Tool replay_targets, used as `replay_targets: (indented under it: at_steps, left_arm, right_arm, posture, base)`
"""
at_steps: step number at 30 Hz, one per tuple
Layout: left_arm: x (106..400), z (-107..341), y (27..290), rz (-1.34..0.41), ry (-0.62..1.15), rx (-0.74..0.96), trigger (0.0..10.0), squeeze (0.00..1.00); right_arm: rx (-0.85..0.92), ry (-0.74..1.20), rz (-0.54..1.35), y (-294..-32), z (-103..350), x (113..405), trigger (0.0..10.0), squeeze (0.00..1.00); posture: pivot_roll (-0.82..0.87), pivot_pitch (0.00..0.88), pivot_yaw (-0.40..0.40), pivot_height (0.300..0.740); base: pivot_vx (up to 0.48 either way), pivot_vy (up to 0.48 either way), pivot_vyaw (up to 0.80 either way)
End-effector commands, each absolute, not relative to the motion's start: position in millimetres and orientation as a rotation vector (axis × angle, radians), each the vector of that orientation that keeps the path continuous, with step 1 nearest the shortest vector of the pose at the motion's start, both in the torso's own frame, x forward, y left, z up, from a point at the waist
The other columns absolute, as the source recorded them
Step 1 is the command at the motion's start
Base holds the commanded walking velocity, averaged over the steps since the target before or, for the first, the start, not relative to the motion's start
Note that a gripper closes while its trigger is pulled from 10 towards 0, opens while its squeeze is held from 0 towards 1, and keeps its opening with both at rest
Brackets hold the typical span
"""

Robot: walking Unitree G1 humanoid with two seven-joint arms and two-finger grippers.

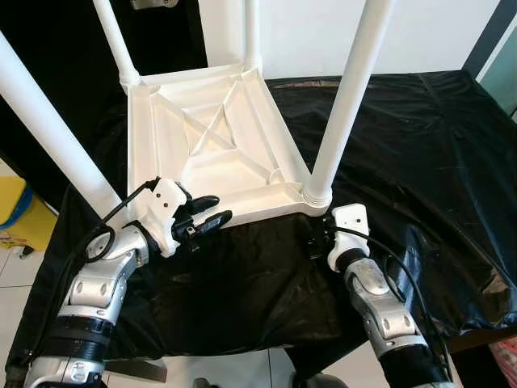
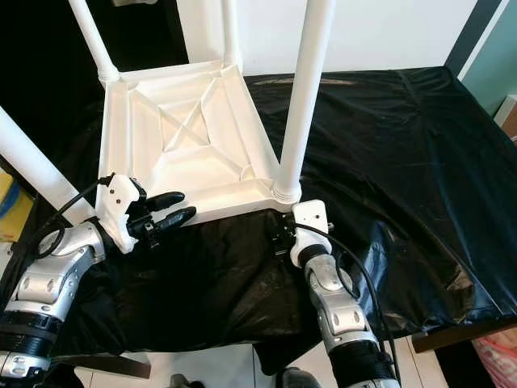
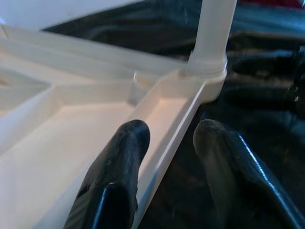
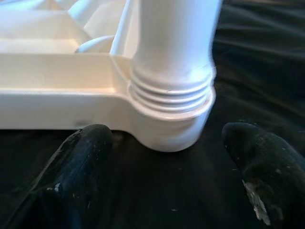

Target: Building children table

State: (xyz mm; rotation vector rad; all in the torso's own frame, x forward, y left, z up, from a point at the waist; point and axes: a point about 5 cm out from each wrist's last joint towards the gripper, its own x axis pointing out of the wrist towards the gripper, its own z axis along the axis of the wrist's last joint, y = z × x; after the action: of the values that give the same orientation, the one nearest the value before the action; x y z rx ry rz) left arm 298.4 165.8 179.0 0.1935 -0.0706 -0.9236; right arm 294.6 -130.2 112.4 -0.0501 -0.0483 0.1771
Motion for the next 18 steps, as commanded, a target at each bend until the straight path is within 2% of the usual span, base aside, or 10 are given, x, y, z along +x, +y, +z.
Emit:
replay_targets:
  at_steps: [1,2,3,6,7,8,10,12,18]
  left_arm:
    - [292.3,181.6,160.8,-0.964,-0.078,0.137,10.0,0.96]
    - [292.3,181.6,160.8,-0.964,-0.078,0.137,10.0,0.96]
    - [290.6,180.9,154.5,-0.948,-0.100,0.105,10.0,1.00]
    - [289.8,179.8,144.9,-0.876,-0.148,0.097,10.0,1.00]
    - [287.9,178.5,139.2,-0.866,-0.162,0.090,10.0,0.03]
    - [286.5,177.7,134.5,-0.855,-0.176,0.102,10.0,0.00]
    - [284.4,177.4,130.8,-0.852,-0.179,0.107,10.0,0.00]
    - [283.2,178.5,125.7,-0.863,-0.181,0.109,10.0,0.00]
    - [281.5,181.0,118.5,-0.908,-0.173,0.146,10.0,0.00]
  right_arm:
    - [-0.035,-0.062,0.155,-141.1,111.2,289.5,10.0,0.00]
    - [-0.035,-0.062,0.155,-141.1,111.2,289.5,10.0,0.00]
    - [-0.023,-0.071,0.148,-148.3,110.9,286.4,10.0,1.00]
    - [-0.013,-0.087,0.160,-156.7,111.6,282.2,10.0,1.00]
    - [-0.013,-0.099,0.175,-160.9,113.0,281.4,10.0,1.00]
    - [-0.021,-0.111,0.204,-163.8,114.8,281.6,10.0,1.00]
    - [-0.030,-0.118,0.234,-166.0,116.3,281.9,10.0,1.00]
    - [-0.052,-0.128,0.319,-169.8,119.9,286.0,10.0,0.00]
    - [-0.078,-0.131,0.429,-173.0,126.0,296.6,10.0,0.00]
  posture:
    - [-0.13,0.105,-0.004,0.740]
    - [-0.13,0.105,-0.004,0.740]
    - [-0.12,0.101,-0.004,0.740]
    - [-0.12,0.098,-0.004,0.740]
    - [-0.12,0.095,-0.001,0.740]
    - [-0.12,0.092,0.003,0.740]
    - [-0.13,0.091,0.004,0.740]
    - [-0.13,0.086,0.013,0.740]
    - [-0.13,0.075,0.022,0.740]
  base:
    - [0.000,0.000,0.00]
    - [0.000,0.000,0.00]
    - [0.000,0.000,0.00]
    - [0.000,0.000,0.00]
    - [0.000,0.000,0.00]
    - [0.000,0.000,0.00]
    - [0.000,0.000,0.00]
    - [0.000,0.000,0.00]
    - [0.000,0.000,0.00]
